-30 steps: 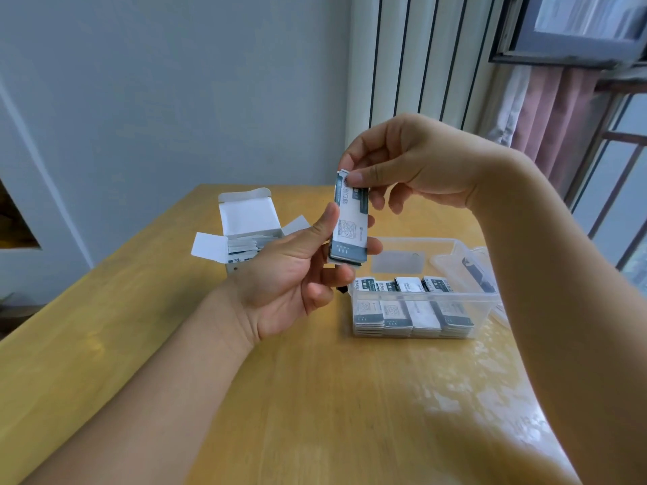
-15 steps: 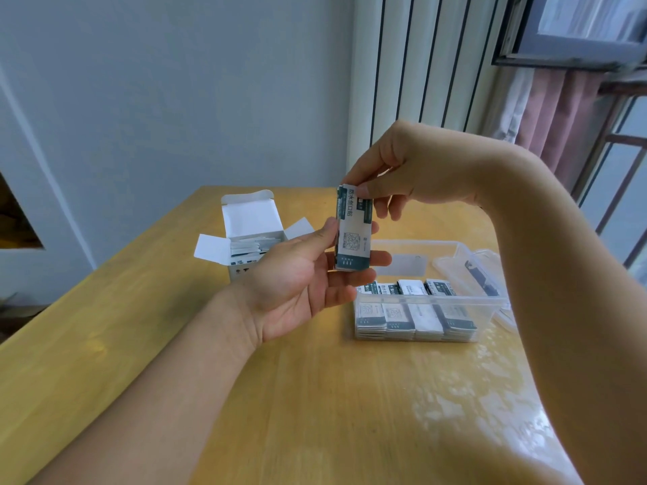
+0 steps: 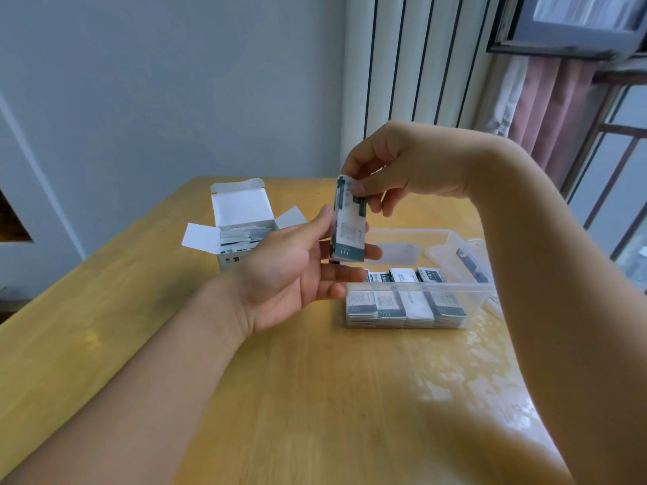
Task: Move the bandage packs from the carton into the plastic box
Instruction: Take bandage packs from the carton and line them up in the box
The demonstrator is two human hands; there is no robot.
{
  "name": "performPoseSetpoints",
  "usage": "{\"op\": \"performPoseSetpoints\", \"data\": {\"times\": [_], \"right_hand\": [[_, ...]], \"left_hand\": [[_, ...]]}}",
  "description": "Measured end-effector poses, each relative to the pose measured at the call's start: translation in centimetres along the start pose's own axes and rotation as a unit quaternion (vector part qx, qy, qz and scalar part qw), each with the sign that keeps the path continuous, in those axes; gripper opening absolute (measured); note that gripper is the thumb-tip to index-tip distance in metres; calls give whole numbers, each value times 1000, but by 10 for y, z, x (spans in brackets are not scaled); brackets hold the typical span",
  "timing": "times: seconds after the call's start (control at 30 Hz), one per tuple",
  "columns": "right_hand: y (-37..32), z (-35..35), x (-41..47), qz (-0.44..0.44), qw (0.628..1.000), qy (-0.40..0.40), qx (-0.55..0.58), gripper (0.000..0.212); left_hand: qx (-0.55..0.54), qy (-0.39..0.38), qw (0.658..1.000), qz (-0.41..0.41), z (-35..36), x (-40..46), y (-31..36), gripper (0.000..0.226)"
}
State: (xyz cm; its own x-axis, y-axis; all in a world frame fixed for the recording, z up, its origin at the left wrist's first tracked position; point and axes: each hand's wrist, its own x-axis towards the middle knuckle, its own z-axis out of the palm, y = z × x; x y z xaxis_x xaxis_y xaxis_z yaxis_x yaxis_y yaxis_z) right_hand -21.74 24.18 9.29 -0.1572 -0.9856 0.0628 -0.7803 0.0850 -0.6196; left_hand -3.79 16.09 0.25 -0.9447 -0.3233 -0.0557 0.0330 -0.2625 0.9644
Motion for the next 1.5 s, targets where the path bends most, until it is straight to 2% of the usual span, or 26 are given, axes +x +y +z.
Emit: {"op": "performPoseSetpoints", "data": {"times": [0.1, 0.17, 0.27, 0.37, 0.47, 0.73, 0.97, 1.17, 1.33, 1.5], "right_hand": [[20, -23, -11, 56, 996, 53, 34, 12], [36, -35, -19, 116, 990, 72, -26, 13], [46, -30, -15, 210, 974, 2, -90, 14], [43, -6, 2, 247, 958, -72, -130, 14], [40, 13, 13, 263, 949, -112, -131, 12], [37, 24, 19, 279, 941, -136, -135, 8], [37, 31, 24, 279, 934, -167, -150, 13], [38, 33, 26, 264, 932, -155, -194, 16], [34, 37, 28, 273, 929, -148, -204, 26], [30, 41, 28, 295, 918, -158, -214, 51]], "left_hand": [[38, 38, 998, 16, 4, 0, 2, 52], [103, 116, 985, 78, 5, 3, 0, 40], [309, 198, 909, 195, 0, 12, -10, 21], [395, 200, 869, 221, -4, 16, -21, 16], [469, 183, 834, 226, -6, 17, -27, 11], [498, 180, 822, 209, -5, 19, -33, 9], [495, 172, 828, 197, -6, 20, -34, 8], [495, 169, 831, 190, -7, 20, -34, 8], [518, 138, 825, 176, -6, 18, -32, 15], [535, 128, 823, 144, -4, 17, -34, 33]]}}
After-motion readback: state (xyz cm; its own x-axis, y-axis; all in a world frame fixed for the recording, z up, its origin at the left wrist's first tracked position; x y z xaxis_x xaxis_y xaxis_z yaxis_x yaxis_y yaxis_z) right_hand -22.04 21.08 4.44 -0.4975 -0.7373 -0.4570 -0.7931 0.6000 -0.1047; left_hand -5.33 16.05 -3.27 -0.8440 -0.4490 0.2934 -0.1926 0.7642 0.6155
